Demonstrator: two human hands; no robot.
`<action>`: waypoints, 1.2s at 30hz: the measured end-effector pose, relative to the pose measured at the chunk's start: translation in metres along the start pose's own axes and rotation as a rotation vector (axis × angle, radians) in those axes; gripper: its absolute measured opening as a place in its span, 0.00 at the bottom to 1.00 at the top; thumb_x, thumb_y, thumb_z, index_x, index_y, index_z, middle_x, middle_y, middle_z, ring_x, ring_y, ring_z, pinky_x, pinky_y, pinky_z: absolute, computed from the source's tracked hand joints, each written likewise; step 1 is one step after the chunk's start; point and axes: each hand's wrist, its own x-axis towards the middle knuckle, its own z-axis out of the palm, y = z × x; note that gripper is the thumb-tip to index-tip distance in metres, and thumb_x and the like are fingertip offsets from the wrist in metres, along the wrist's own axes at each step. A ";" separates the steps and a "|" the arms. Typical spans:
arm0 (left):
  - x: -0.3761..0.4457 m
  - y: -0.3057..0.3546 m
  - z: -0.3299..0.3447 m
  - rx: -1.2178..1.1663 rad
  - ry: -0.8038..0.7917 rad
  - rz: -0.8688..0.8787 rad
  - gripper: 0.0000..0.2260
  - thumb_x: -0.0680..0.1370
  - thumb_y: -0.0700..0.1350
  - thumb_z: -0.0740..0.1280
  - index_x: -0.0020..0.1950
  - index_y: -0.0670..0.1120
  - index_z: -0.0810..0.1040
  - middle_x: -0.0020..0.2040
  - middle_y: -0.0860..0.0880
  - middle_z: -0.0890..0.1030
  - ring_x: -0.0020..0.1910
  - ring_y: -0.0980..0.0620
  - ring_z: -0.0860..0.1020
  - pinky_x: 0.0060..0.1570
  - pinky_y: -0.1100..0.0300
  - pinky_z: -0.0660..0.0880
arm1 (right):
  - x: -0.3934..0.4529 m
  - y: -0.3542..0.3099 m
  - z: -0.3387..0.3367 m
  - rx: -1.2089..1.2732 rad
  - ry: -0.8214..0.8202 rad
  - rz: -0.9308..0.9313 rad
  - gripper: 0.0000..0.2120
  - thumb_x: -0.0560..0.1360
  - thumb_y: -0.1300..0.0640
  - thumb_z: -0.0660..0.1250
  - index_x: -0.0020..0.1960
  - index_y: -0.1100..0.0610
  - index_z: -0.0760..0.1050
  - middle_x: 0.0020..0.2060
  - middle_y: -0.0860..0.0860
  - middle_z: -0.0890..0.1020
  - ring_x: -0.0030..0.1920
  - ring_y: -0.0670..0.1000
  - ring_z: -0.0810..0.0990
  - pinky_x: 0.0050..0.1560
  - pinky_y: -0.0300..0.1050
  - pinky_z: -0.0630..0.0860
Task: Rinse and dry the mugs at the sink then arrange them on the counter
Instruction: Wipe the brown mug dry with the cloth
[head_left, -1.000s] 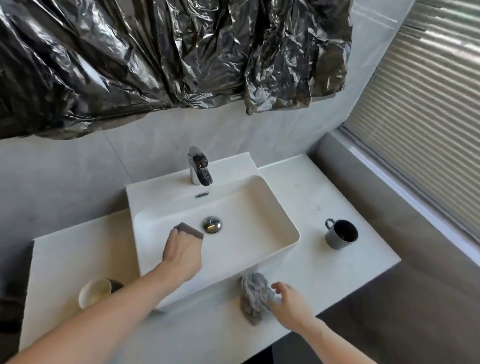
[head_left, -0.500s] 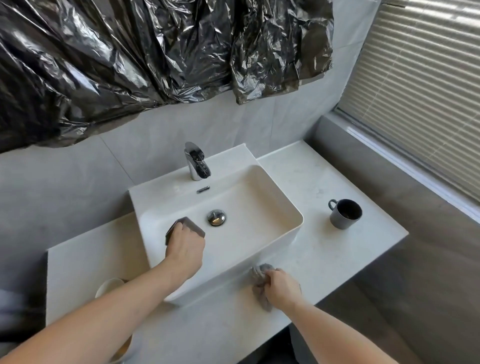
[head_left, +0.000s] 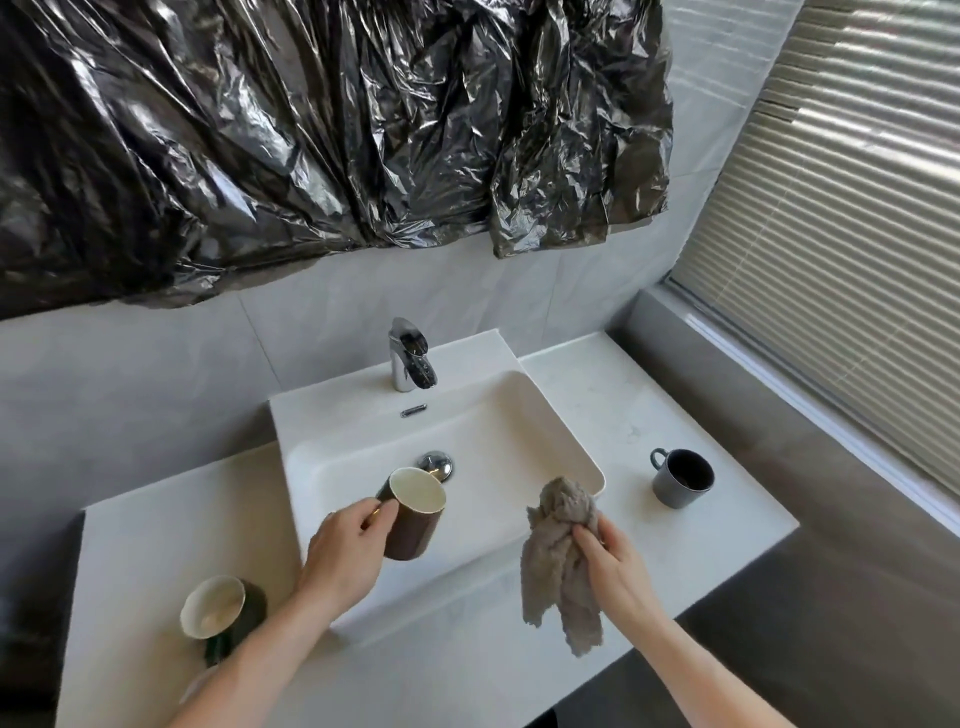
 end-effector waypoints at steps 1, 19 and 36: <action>-0.003 0.004 0.001 -0.091 -0.015 -0.003 0.21 0.82 0.57 0.63 0.36 0.46 0.66 0.30 0.55 0.67 0.35 0.47 0.65 0.38 0.51 0.61 | -0.001 -0.004 0.001 0.010 -0.006 0.014 0.13 0.84 0.60 0.63 0.57 0.46 0.83 0.48 0.44 0.89 0.52 0.44 0.86 0.56 0.43 0.80; -0.007 0.092 -0.021 -0.513 0.297 0.065 0.22 0.86 0.55 0.61 0.34 0.47 0.67 0.30 0.56 0.69 0.32 0.55 0.66 0.40 0.53 0.65 | 0.025 -0.140 0.092 0.090 -0.207 -0.441 0.13 0.83 0.60 0.64 0.60 0.47 0.83 0.64 0.41 0.76 0.62 0.39 0.79 0.58 0.33 0.77; -0.015 0.124 -0.034 -0.604 0.343 -0.018 0.22 0.86 0.53 0.62 0.33 0.48 0.69 0.30 0.55 0.70 0.32 0.53 0.68 0.37 0.58 0.65 | 0.041 -0.162 0.103 -0.149 -0.121 -0.682 0.19 0.87 0.56 0.56 0.58 0.29 0.71 0.69 0.44 0.64 0.71 0.34 0.65 0.66 0.25 0.64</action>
